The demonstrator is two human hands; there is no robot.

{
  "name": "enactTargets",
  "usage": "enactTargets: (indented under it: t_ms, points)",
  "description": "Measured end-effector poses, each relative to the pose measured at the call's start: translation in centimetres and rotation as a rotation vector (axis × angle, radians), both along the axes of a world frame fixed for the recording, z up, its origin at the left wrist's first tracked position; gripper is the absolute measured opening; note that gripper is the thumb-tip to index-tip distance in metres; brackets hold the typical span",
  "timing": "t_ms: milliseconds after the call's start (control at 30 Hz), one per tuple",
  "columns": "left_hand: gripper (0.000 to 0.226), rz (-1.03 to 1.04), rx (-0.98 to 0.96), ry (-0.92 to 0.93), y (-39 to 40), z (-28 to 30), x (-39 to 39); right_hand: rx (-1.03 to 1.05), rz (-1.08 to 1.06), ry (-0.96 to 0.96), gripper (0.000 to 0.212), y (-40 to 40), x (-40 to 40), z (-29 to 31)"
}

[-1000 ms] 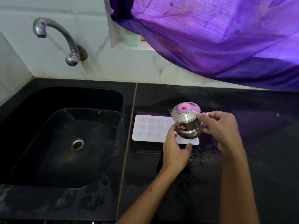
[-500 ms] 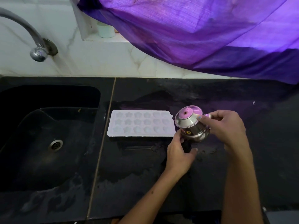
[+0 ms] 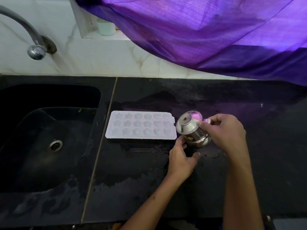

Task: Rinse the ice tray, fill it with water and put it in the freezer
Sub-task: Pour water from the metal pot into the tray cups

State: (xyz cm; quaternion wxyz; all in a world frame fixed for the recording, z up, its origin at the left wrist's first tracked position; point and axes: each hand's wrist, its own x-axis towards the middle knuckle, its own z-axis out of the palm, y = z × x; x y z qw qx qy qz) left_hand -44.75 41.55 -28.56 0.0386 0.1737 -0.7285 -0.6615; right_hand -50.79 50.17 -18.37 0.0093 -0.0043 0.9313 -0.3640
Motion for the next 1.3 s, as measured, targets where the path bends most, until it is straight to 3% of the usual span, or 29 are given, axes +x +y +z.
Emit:
enactTargets:
  t_ms: [500, 867, 1300]
  points:
    - [0.062, 0.007, -0.019, 0.021, -0.2, 0.3, -0.1, -0.009, 0.002, -0.021, 0.022, 0.1, -0.1, 0.8]
    - [0.066, 0.103, -0.086, 0.083, -0.6, 1.0, 0.3, -0.184, 0.006, -0.042, 0.018, 0.3, -0.4, 0.8]
    - [0.063, 0.142, -0.094, 0.05, -2.5, 0.7, 0.4, -0.083, 0.082, 0.019, 0.019, -2.6, 0.1, 1.5]
